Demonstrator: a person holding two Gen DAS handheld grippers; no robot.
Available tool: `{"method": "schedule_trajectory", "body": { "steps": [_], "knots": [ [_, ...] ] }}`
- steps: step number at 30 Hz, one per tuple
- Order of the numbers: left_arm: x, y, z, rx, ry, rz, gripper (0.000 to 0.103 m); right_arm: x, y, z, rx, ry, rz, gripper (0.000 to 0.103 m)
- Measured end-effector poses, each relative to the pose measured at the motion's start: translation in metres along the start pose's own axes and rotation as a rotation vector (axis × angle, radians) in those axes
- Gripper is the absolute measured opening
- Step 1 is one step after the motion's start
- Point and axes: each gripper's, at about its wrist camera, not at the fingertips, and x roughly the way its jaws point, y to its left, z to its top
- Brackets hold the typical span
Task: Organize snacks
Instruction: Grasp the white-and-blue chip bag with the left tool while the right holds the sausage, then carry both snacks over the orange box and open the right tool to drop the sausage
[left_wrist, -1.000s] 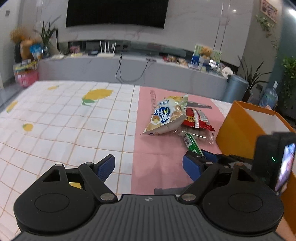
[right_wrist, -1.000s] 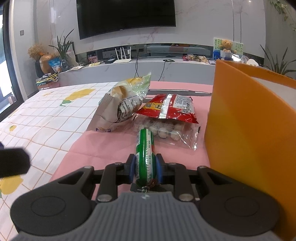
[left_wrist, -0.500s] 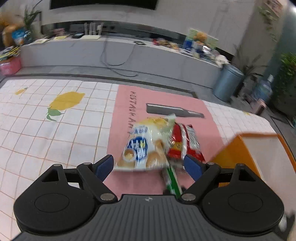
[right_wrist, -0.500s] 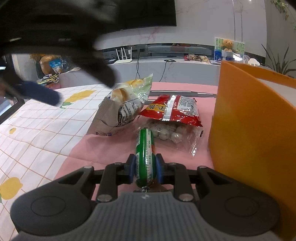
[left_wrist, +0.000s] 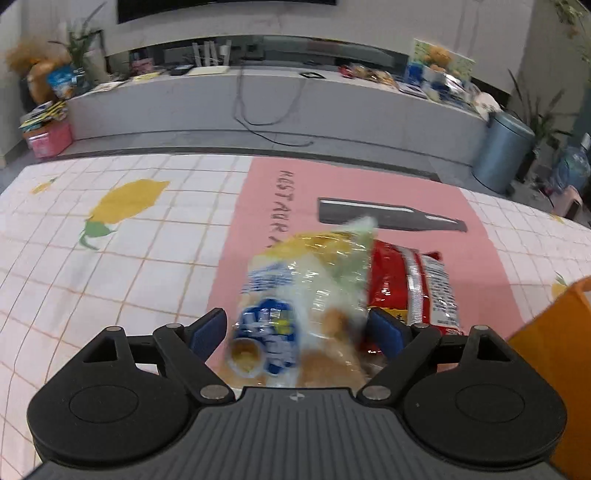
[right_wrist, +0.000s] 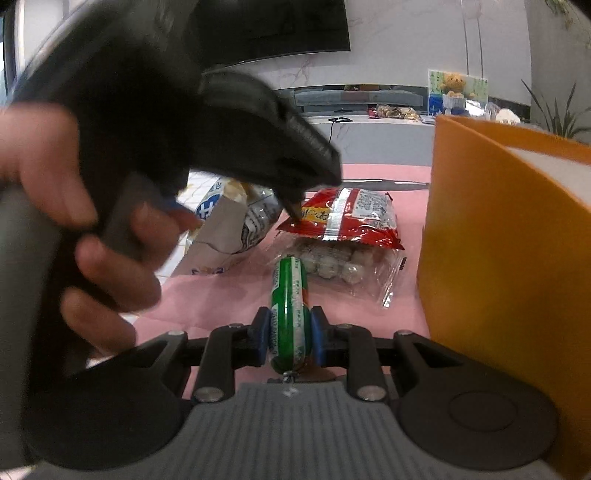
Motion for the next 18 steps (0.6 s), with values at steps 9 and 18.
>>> {"method": "schedule_trajectory", "body": {
  "steps": [9,18],
  "knots": [
    [-0.011,0.031,0.000,-0.140,0.051,-0.042,0.075,0.001,0.010,-0.001,-0.055,0.004,-0.031,0.021],
    [-0.052,0.062,-0.023,-0.115,0.034,-0.043,0.074,-0.003,0.007,-0.002,-0.048,0.005,-0.025,0.021]
  ]
}}
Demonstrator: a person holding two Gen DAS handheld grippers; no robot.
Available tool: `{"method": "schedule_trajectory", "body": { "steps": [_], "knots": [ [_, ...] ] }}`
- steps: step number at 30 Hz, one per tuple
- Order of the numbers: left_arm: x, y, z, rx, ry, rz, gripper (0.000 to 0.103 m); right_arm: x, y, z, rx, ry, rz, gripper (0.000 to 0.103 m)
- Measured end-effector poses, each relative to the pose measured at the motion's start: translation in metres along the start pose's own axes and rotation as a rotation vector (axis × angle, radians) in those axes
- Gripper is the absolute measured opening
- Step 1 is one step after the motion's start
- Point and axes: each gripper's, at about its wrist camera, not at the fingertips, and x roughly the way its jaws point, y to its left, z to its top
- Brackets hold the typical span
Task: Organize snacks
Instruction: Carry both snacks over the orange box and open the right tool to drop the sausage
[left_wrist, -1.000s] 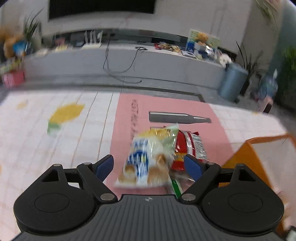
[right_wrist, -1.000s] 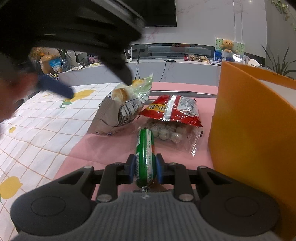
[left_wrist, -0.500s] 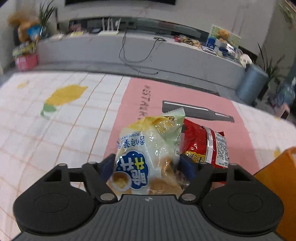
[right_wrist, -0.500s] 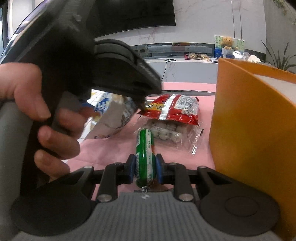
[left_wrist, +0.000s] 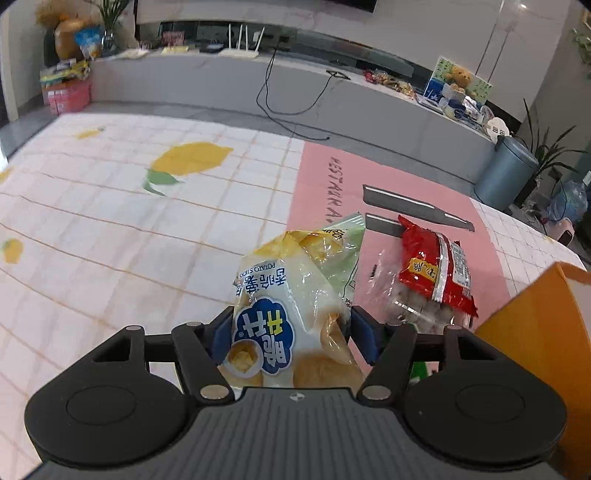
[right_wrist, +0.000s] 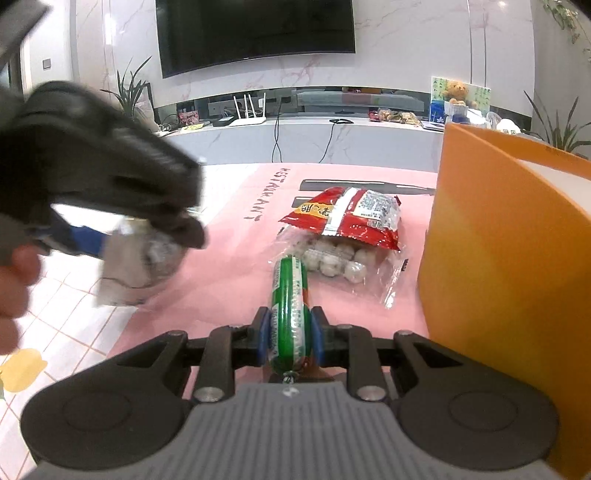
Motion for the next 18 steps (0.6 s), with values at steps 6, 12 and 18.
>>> {"method": "schedule_trajectory", "body": {
  "steps": [6,12,18],
  "knots": [
    [-0.039,0.021,-0.011,-0.046,-0.019,-0.075,0.074,-0.007,0.002,-0.004,0.002,-0.003,0.007,0.021],
    [-0.069,0.032,-0.031,-0.060,-0.046,-0.172,0.074,-0.018,0.001,-0.011,0.055,-0.021,-0.010,0.021],
    [-0.097,0.040,-0.054,-0.081,-0.157,-0.197,0.074,-0.041,0.010,-0.003,0.068,-0.073,0.004,0.021]
  ]
}}
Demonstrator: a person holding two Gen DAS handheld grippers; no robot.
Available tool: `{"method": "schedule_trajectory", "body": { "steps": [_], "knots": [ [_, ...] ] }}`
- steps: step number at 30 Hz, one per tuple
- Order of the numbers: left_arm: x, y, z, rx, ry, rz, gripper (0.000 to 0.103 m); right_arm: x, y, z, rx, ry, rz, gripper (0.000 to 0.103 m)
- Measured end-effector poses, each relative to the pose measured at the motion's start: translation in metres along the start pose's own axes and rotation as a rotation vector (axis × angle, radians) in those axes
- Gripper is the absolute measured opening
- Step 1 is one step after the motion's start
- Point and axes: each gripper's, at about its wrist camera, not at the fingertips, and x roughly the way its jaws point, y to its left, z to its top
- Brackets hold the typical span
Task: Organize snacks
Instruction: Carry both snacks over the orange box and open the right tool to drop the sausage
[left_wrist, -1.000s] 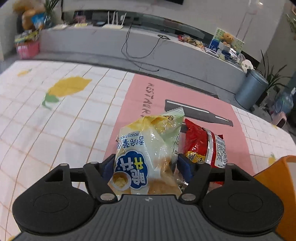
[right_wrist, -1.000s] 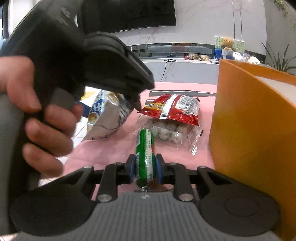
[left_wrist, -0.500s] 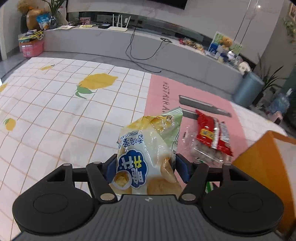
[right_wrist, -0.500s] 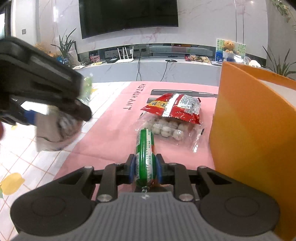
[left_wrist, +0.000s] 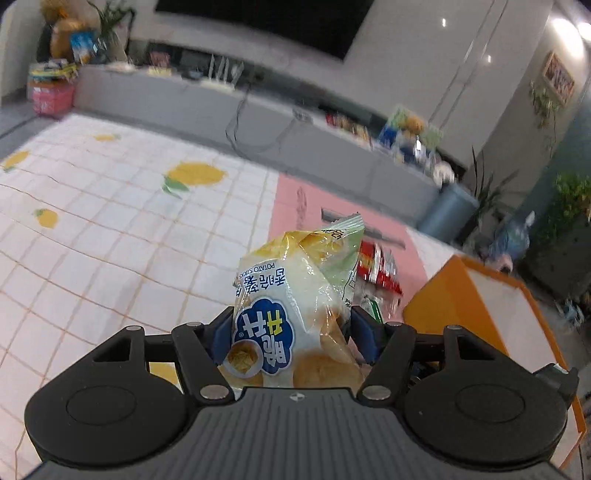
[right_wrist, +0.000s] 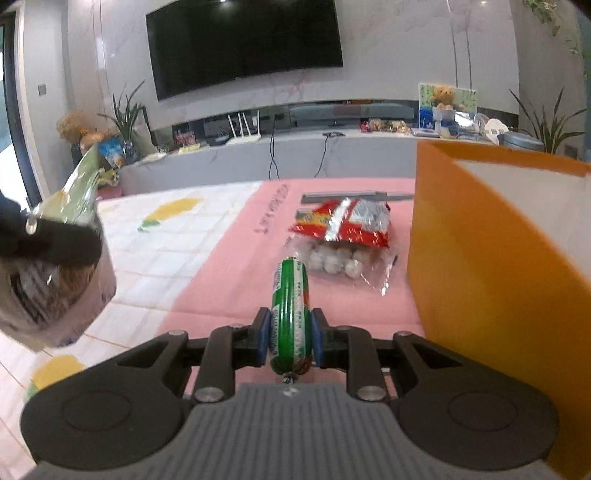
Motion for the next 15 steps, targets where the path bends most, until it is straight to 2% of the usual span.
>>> {"method": "schedule_trajectory", "body": {
  "steps": [2,5,9,15],
  "knots": [
    [-0.011,0.000,-0.005,-0.017,-0.039,-0.019,0.074,-0.010,0.005,0.005,-0.008,-0.024,0.006,0.021],
    [-0.020,0.000,-0.008,-0.042,-0.057,-0.033,0.075,-0.025,0.008,0.012,-0.013,-0.059,0.002,0.021],
    [-0.035,0.001,-0.012,-0.073,-0.106,-0.055,0.075,-0.048,0.000,0.024,0.050,-0.081,0.021,0.021],
    [-0.041,0.001,-0.015,-0.083,-0.109,-0.106,0.075,-0.092,-0.022,0.048,0.100,-0.124,0.074,0.021]
  ]
}}
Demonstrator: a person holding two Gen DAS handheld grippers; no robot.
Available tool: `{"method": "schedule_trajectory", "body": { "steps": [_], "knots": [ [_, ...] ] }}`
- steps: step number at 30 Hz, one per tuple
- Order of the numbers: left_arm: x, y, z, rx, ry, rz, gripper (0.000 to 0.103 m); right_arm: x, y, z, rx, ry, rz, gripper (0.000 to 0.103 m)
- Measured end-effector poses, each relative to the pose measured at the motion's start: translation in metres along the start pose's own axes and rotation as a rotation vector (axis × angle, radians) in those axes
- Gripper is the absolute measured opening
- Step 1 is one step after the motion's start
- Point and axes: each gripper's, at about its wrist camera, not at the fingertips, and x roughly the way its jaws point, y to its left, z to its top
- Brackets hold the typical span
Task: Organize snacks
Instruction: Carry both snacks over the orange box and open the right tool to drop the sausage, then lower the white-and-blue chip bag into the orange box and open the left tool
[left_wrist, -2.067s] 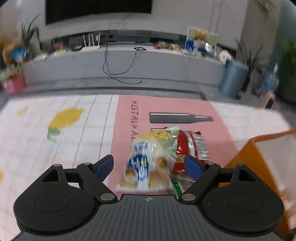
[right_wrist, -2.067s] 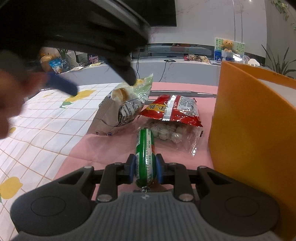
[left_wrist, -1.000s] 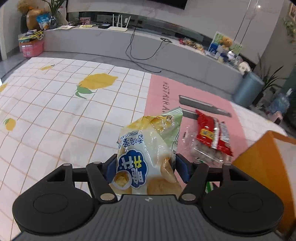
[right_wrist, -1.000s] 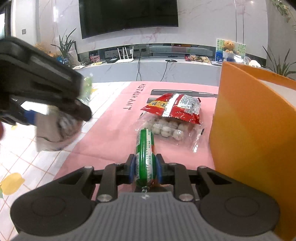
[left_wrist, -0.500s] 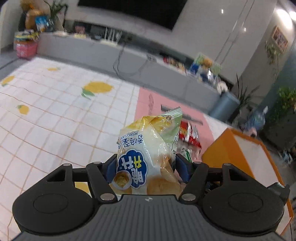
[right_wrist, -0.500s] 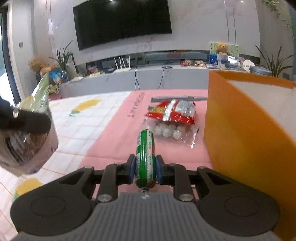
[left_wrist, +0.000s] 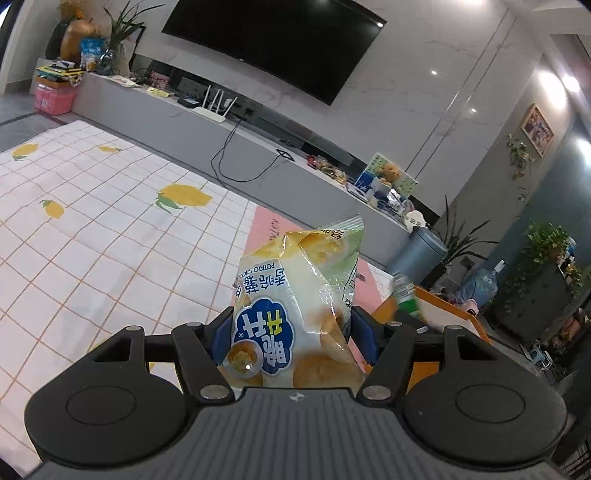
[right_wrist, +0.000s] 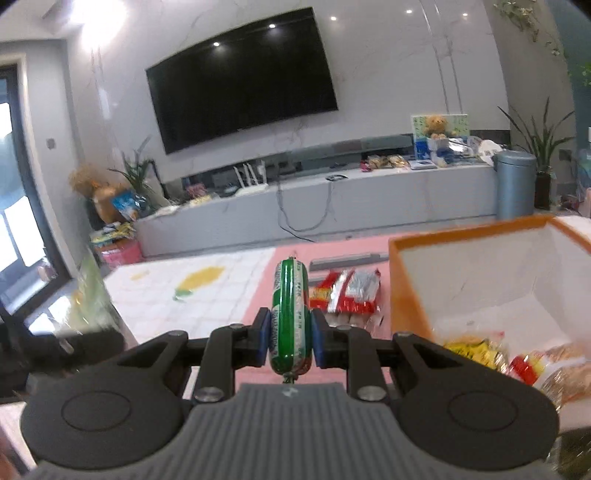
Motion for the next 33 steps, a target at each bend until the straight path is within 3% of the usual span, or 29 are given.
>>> {"method": "schedule_trajectory", "body": {
  "steps": [7,12,18,23,33],
  "knots": [
    [-0.002,-0.013,-0.008,0.000,0.002,-0.037,0.075,-0.074,-0.051,0.052,0.092,-0.066,0.003,0.021],
    [0.000,-0.024,-0.013,-0.009,0.032,-0.113,0.075,-0.101,-0.079,0.049,0.019,-0.016,-0.071,0.021],
    [0.006,-0.044,-0.024,0.017,0.069,-0.179,0.075,-0.086,-0.112,0.025,0.024,0.139,-0.207,0.021],
    [0.009,-0.053,-0.035,0.058,0.091,-0.230,0.075,-0.073,-0.125,0.013,-0.062,0.228,-0.367,0.021],
    [0.007,-0.063,-0.044,0.127,0.090,-0.211,0.075,-0.056,-0.140,-0.002,-0.231,0.380,-0.514,0.021]
  ]
}}
